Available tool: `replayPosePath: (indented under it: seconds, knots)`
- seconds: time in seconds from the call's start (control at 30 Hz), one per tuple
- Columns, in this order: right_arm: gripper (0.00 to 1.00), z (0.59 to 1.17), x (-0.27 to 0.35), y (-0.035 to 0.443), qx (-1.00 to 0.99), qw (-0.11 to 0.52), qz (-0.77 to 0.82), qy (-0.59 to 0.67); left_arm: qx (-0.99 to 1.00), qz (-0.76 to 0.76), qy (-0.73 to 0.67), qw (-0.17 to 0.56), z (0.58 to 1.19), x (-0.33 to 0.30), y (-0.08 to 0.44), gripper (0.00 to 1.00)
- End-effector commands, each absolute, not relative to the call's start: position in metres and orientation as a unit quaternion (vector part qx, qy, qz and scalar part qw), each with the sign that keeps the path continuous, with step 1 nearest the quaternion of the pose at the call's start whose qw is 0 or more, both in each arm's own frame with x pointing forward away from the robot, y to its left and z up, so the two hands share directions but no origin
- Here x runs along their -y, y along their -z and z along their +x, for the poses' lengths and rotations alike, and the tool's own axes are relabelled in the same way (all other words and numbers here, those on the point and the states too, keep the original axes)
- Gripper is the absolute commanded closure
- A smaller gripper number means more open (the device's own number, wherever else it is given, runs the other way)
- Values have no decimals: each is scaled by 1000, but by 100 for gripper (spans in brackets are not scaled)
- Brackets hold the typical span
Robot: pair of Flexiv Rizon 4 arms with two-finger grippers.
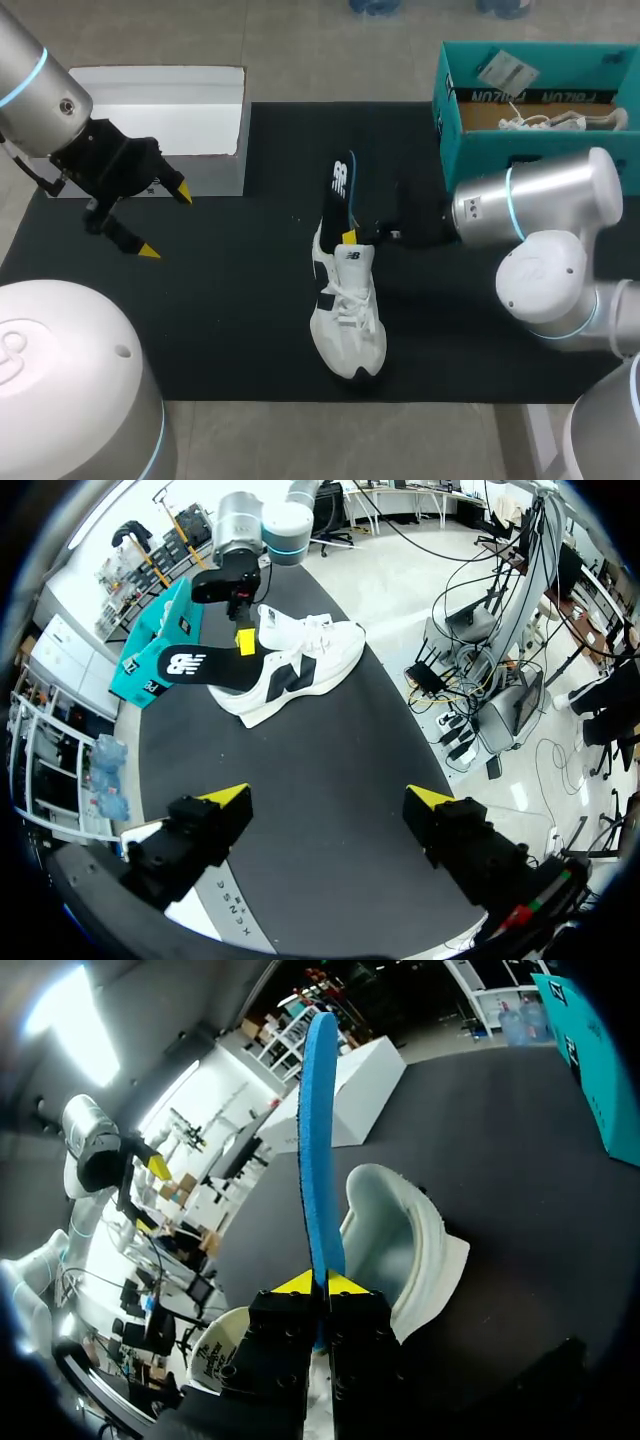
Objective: Take the shoe out of the shoebox, open the shoe tongue, remove and reinsert the insole, then place the shoe into the shoebox
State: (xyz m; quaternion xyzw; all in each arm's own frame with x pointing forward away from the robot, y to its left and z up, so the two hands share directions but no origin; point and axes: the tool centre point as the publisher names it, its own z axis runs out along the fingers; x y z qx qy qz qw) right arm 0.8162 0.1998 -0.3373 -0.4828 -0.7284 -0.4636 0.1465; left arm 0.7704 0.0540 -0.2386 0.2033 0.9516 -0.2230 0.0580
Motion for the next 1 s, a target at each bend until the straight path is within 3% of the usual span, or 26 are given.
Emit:
replayPosePath:
  seconds: [0.03,0.23,0.27,0.37,0.4,0.87,1.0]
  knots:
    - [100,812,-207,347,723,146,-490,466,-952,204,222,58,770,-54,238,0]
    - [99,809,-208,352,720,150,-497,460,-952,204,222,58,770,-54,238,0]
    - [83,809,-208,352,720,150,-498,459,-952,204,222,58,770,-54,238,0]
    - [67,812,-209,344,725,145,-494,457,-952,204,222,58,770,-54,238,0]
    - [66,814,-208,342,728,141,-492,456,-952,204,222,58,770,-54,238,0]
    - [70,834,-203,314,748,110,-473,453,-952,204,222,58,770,-54,238,0]
    - [86,839,-201,316,751,109,-473,448,-952,204,222,58,770,-54,238,0]
